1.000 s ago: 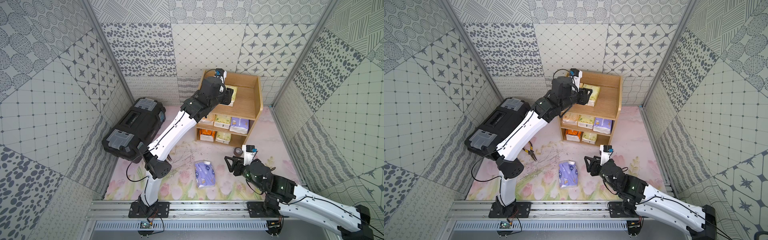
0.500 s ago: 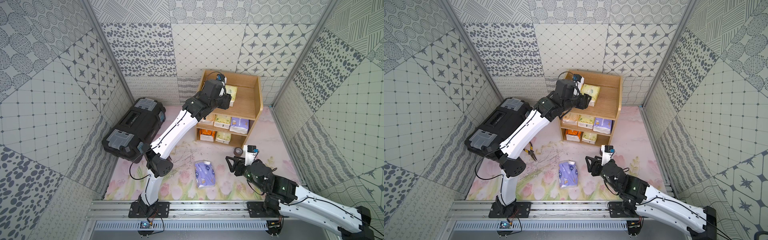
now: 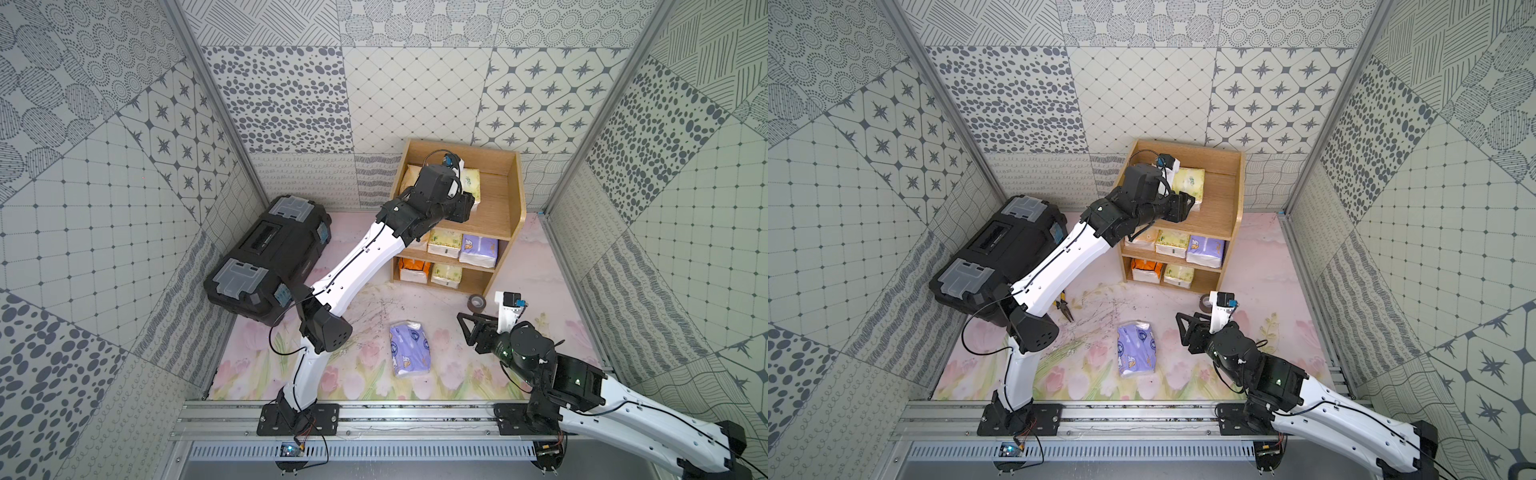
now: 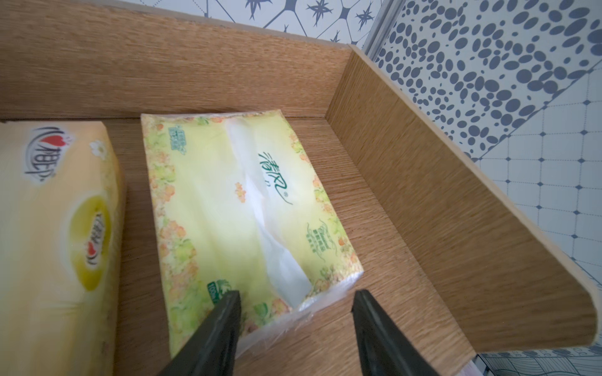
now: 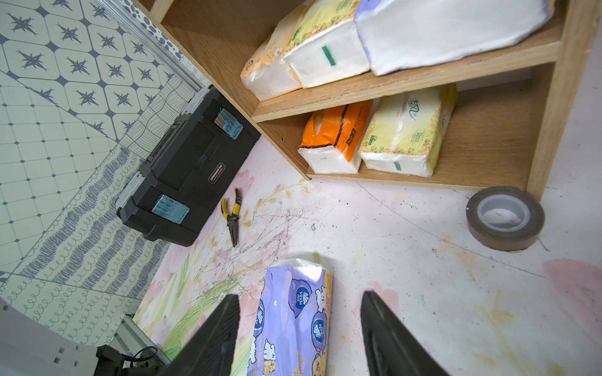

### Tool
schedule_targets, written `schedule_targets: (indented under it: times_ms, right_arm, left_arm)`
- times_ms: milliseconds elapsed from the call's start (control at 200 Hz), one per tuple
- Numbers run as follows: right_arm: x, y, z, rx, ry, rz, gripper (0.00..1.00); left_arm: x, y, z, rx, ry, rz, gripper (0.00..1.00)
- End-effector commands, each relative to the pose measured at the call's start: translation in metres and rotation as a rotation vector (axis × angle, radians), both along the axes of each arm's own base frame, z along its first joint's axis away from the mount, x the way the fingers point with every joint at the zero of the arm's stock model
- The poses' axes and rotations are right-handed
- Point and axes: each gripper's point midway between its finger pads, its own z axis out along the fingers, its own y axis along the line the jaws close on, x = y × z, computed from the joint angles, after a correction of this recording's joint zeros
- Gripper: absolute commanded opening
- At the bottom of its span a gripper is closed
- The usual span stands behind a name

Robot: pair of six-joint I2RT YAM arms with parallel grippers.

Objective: Remove the tissue boxes from the shelf
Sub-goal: Pick up a box of tissues from the shelf.

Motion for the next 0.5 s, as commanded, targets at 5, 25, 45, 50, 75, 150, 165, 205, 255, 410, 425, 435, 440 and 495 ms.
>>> schedule_targets:
  times_ms: [5,25,45,50,75,150,165,205,255,410,425,435,440,495]
  right_arm:
    - [0.001,-0.006,0.002,0.005,-0.008,-0.023,0.63]
    - [0.001,-0.006,0.003,0.008,-0.007,-0.025,0.63]
    - [0.001,-0.006,0.002,0.008,-0.006,-0.024,0.63]
    - [0.001,-0.006,0.002,0.008,-0.006,-0.024,0.63]
    - [0.001,-0.006,0.001,0.007,-0.004,-0.025,0.63]
    - [0.001,-0.007,0.001,0.009,-0.003,-0.028,0.63]
    - [0.002,-0.006,0.001,0.009,-0.003,-0.029,0.63]
    - [0.002,-0.006,0.001,0.01,-0.003,-0.029,0.63]
    - [0.002,-0.006,0.001,0.009,-0.004,-0.029,0.63]
    - [0.001,-0.005,0.001,0.013,-0.001,-0.021,0.63]
    - [0.001,-0.004,0.001,0.014,-0.001,-0.019,0.63]
    - [0.001,-0.004,0.001,0.013,0.0,-0.018,0.63]
    - [0.001,-0.004,0.001,0.013,0.001,-0.018,0.63]
    - [0.0,-0.004,0.001,0.015,0.002,-0.016,0.63]
  left_arm:
    - [-0.028,-0.013,0.013,-0.039,0.013,-0.088,0.59]
    - [-0.029,-0.011,0.015,-0.042,0.007,-0.08,0.6]
    - [-0.03,-0.007,0.021,-0.051,-0.006,-0.07,0.6]
    - [-0.03,-0.006,0.022,-0.052,-0.008,-0.068,0.6]
    - [-0.031,-0.002,0.026,-0.059,-0.022,-0.056,0.6]
    - [-0.032,0.012,0.038,-0.077,-0.061,-0.006,0.61]
    - [-0.032,0.016,0.042,-0.083,-0.069,0.003,0.61]
    - [-0.033,0.023,0.046,-0.094,-0.081,0.028,0.61]
    - [-0.031,0.032,0.053,-0.12,-0.102,0.065,0.61]
    - [-0.019,0.05,0.035,-0.113,-0.049,0.146,0.6]
    - [-0.019,0.05,0.032,-0.108,-0.04,0.148,0.6]
    - [-0.018,0.05,0.03,-0.106,-0.035,0.15,0.59]
    - [-0.018,0.05,0.03,-0.105,-0.033,0.151,0.59]
    - [-0.014,0.05,0.021,-0.095,-0.016,0.162,0.58]
